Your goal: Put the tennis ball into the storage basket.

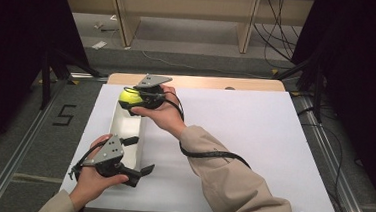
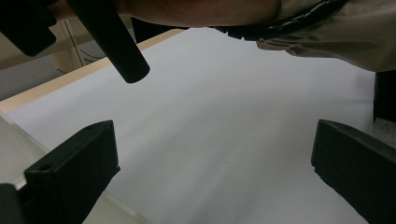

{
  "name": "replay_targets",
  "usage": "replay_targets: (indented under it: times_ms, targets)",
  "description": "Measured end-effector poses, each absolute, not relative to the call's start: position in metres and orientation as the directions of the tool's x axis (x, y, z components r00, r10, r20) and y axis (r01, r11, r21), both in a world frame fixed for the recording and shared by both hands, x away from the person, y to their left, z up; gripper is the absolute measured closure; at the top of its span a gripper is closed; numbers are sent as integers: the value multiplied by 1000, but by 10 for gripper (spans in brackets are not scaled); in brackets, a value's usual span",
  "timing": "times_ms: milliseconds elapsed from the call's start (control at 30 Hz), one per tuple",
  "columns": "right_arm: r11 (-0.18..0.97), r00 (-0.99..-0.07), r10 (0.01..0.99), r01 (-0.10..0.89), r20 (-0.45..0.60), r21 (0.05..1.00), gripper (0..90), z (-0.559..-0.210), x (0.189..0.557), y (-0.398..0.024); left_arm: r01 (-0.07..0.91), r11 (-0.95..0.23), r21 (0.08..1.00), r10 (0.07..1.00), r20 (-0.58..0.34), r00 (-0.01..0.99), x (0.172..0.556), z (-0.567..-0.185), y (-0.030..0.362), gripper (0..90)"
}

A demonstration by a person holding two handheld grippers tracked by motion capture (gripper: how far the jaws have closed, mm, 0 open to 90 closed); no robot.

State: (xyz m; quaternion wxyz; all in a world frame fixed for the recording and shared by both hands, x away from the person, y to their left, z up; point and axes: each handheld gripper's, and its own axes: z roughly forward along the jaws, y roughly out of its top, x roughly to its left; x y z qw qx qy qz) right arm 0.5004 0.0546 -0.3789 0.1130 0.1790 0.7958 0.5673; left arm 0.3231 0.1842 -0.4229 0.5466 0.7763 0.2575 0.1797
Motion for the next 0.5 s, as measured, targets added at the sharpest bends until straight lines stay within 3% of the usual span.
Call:
replay_targets:
  times_ms: [500]
  targets:
    - [296,-911,411,162,28,941,276,-381,502,58,202,-271,941,596,-1,803,323,-423,184,4]
